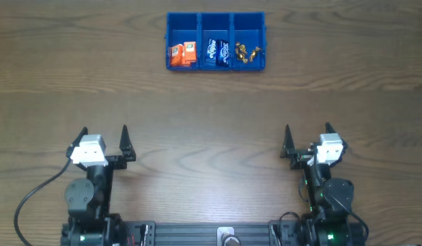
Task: Sort Candies Into Trays
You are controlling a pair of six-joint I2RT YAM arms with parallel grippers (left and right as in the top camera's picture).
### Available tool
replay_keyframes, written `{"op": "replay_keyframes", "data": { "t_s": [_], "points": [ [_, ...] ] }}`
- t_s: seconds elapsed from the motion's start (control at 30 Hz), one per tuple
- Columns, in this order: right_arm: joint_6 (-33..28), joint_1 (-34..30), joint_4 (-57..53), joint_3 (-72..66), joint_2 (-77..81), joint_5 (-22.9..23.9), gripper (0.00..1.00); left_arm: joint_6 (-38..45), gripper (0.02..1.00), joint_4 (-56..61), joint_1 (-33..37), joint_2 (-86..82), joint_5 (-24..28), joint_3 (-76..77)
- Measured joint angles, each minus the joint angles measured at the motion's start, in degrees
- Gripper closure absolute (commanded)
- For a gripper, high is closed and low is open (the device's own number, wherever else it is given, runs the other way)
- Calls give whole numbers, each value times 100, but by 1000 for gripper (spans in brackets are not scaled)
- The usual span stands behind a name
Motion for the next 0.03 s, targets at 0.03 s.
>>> {"op": "replay_keyframes", "data": {
  "t_s": [0.03],
  "points": [
    [2,0,0,0,0,0,3,-2,20,0,0,0,-2,0]
  ]
}}
